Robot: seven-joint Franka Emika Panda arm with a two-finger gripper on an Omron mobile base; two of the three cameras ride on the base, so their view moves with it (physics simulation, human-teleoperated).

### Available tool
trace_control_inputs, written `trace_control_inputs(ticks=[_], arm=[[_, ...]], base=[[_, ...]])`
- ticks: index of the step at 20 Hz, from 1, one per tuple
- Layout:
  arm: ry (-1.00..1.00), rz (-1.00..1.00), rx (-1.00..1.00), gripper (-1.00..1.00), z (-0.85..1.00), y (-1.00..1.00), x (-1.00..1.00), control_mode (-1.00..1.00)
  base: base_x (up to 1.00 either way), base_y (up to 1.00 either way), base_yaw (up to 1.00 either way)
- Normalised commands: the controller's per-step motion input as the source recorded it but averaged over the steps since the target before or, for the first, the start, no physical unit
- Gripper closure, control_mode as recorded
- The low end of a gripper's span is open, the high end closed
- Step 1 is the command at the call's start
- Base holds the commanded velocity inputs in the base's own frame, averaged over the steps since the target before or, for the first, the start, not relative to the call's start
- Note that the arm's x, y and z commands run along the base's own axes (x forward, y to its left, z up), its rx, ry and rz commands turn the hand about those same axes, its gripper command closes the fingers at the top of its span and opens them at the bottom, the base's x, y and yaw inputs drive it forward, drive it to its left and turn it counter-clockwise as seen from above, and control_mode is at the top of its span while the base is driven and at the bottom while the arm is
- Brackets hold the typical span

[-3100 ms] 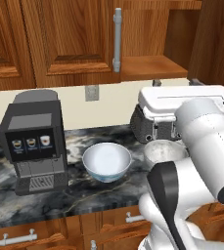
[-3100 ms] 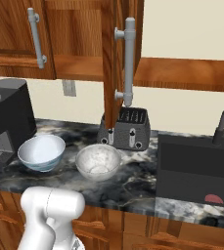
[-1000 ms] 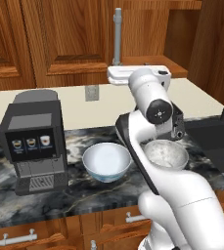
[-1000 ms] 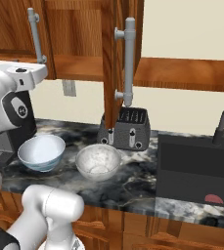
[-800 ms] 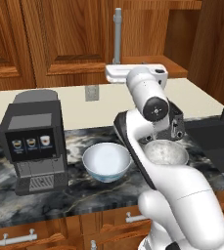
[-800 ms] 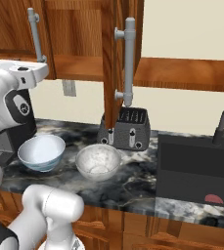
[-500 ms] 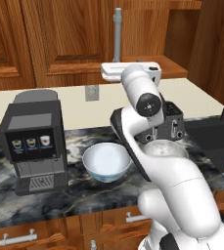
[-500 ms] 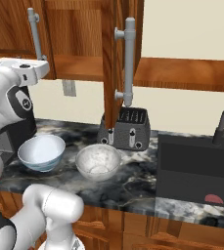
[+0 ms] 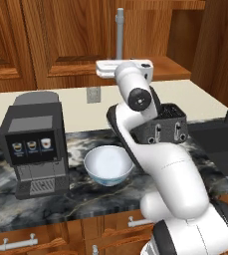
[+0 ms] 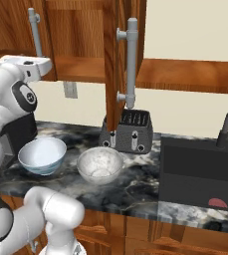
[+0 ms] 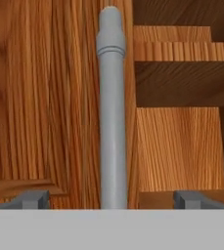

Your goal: Open the cabinet. Pick the bowls from the counter and place them in the cabinet. Then close the cabinet.

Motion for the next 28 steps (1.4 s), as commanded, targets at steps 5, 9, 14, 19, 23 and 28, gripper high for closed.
trace_control_inputs(ticks=[5,9,14,19,23,28], arm=[[0.00,0.00,0.00,-1.00,0.00,0.02,0.40,-1.00],[0.00,0.00,0.00,-1.00,0.00,0.00,0.41,-1.00],[0.00,0.00,0.00,-1.00,0.00,0.02,0.41,-1.00],[0.00,0.00,0.00,1.00,0.00,0.07,0.41,-1.00],[0.00,0.00,0.00,1.00,0.00,0.05,0.29,-1.00],[0.01,0.00,0.00,1.00,0.00,0.00,0.16,-1.00]], base=[[0.00,0.00,0.00],[0.00,0.00,0.00],[0.00,0.00,0.00],[0.00,0.00,0.00],[0.00,0.00,0.00],[0.00,0.00,0.00]])
